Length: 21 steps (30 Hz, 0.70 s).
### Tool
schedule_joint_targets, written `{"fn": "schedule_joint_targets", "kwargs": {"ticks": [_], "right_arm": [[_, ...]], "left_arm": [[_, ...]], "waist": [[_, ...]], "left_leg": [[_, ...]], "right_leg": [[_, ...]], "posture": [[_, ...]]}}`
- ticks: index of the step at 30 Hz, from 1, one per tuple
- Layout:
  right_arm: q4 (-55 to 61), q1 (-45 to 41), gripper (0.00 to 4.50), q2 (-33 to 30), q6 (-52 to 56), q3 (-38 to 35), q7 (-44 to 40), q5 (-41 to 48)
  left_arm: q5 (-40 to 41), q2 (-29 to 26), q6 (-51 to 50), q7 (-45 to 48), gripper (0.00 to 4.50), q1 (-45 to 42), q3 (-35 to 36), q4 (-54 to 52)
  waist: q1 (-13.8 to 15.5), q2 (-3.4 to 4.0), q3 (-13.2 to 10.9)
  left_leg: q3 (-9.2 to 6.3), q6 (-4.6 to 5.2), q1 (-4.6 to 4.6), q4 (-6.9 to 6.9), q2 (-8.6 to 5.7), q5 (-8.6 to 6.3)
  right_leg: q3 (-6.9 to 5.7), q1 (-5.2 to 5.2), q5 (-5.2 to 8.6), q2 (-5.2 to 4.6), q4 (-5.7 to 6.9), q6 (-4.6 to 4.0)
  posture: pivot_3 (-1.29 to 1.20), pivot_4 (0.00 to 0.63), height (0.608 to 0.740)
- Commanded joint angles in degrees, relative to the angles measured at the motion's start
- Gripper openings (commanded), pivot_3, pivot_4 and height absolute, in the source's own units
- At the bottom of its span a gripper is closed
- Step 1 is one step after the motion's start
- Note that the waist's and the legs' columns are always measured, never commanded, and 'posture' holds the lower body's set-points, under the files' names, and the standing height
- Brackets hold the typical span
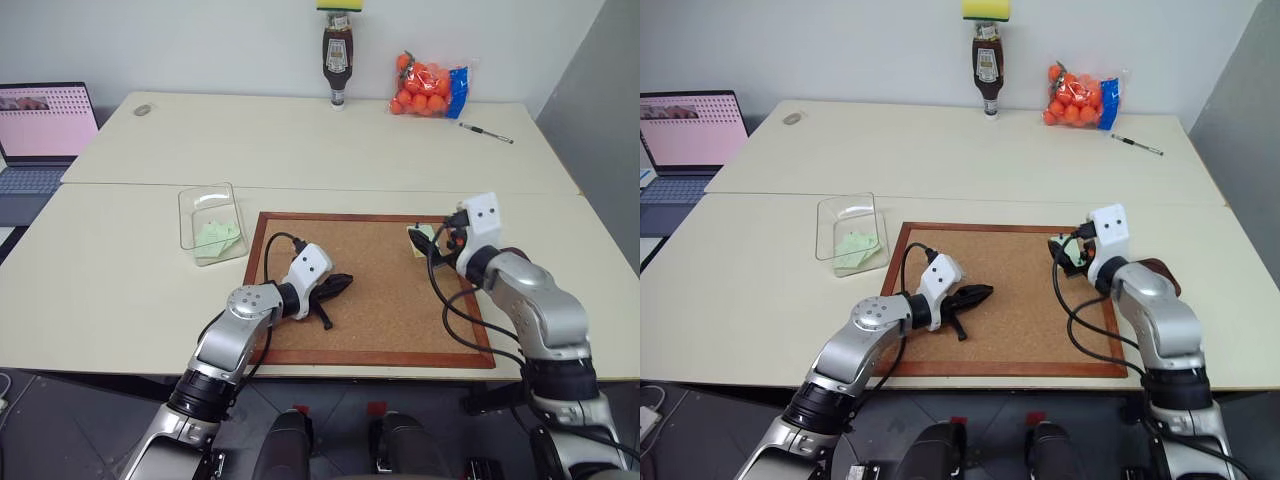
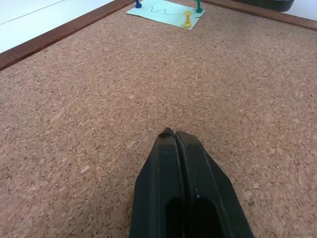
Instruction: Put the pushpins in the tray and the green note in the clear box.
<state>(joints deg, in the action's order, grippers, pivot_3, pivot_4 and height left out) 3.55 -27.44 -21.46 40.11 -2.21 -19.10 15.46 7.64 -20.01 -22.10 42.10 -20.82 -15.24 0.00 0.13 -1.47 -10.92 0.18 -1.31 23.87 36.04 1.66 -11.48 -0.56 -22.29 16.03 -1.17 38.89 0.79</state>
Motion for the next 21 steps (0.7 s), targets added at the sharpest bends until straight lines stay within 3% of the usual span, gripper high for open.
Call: {"fn": "schedule_joint_targets", "kwargs": {"ticks": [1, 9, 12, 21], "right_arm": [[-7.85, -4.95, 4.5, 0.26, -4.68, 1.2, -1.33, -2.35], [-23.24, -11.7, 4.5, 1.64, -12.71, 2.63, -2.46, -6.0], [-26.19, -12.88, 4.14, 2.17, -14.34, 2.42, -2.33, -6.46], [-30.79, -14.62, 2.42, 2.92, -16.87, 2.08, -1.45, -8.17]], "left_arm": [[-0.96, 0.18, -0.81, 0.83, 0.07, 1.06, -2.09, 1.05], [-1.23, 0.22, -0.69, 0.6, 0.07, 1.29, -2.14, 0.79], [-1.31, 0.28, -0.71, 0.48, 0.0, 1.38, -2.12, 0.73], [-1.61, 0.77, -0.77, 0.2, 0.0, 1.43, -2.13, 0.68]], "waist": [[-0.06, 0.02, 0.01], [-0.15, 0.08, 0.04], [-0.15, 0.08, 0.04], [-0.16, 0.1, 0.05]], "left_leg": [[0.02, 0.0, -0.01, 0.0, 0.01, 0.0], [0.04, 0.01, -0.03, 0.01, 0.04, 0.0], [0.05, 0.01, -0.02, 0.01, 0.03, 0.0], [0.04, 0.01, -0.03, 0.01, 0.03, 0.0]], "right_leg": [[0.04, 0.0, 0.0, 0.0, -0.02, 0.0], [0.0, 0.0, -0.01, 0.03, 0.01, 0.02], [0.01, 0.0, -0.01, 0.03, 0.01, 0.02], [0.01, 0.0, -0.03, 0.02, 0.02, 0.01]], "posture": [[0.0, 0.15, 0.74], [0.0, 0.15, 0.74], [0.0, 0.15, 0.74], [0.0, 0.15, 0.74]]}}
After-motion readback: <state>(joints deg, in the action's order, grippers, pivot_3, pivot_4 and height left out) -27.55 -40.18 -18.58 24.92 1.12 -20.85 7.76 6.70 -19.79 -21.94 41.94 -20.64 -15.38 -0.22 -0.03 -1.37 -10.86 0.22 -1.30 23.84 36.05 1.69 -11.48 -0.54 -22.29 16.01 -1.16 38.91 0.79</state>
